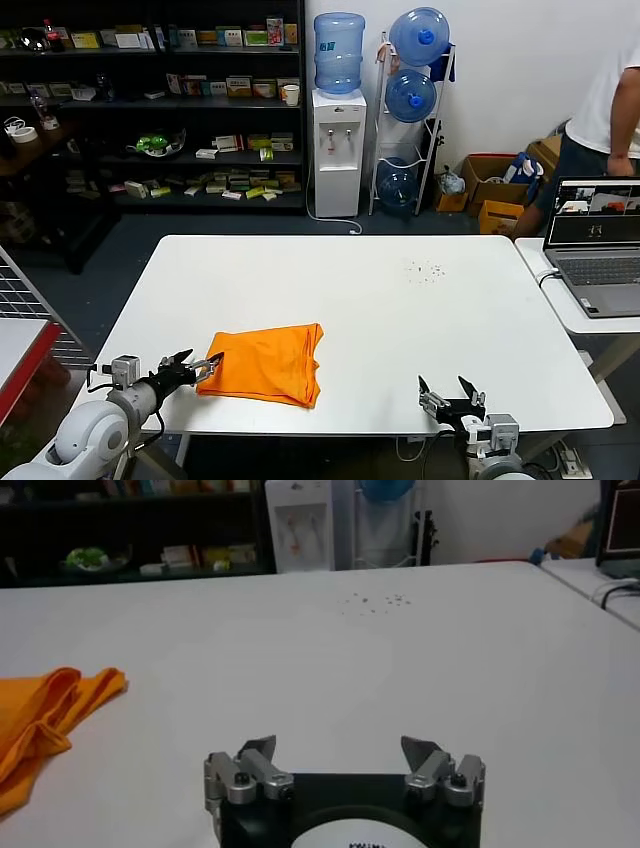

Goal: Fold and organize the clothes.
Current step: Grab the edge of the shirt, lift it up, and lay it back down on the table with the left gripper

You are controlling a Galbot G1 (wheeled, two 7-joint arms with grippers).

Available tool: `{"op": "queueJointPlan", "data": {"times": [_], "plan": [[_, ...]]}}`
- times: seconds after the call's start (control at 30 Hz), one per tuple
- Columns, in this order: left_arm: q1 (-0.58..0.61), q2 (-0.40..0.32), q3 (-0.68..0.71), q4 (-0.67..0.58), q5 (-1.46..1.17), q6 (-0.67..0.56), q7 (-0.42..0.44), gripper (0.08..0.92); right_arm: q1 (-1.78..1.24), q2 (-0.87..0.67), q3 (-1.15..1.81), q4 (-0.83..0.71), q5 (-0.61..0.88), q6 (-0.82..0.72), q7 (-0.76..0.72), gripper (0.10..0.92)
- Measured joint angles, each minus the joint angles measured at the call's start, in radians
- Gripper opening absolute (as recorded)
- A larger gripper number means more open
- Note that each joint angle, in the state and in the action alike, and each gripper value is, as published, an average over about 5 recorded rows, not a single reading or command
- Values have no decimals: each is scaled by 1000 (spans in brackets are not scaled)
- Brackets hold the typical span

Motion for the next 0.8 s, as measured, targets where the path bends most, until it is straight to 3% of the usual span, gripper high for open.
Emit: {"op": "queueJointPlan", "data": {"times": [0.23, 0.8], "plan": [[-9, 8, 11, 17, -5, 8, 10, 796, -12, -1, 7, 6, -1, 0, 0, 823], [-9, -1, 22, 25, -4, 10, 16, 316, -32, 1, 17, 16, -5, 0, 1, 823]]}}
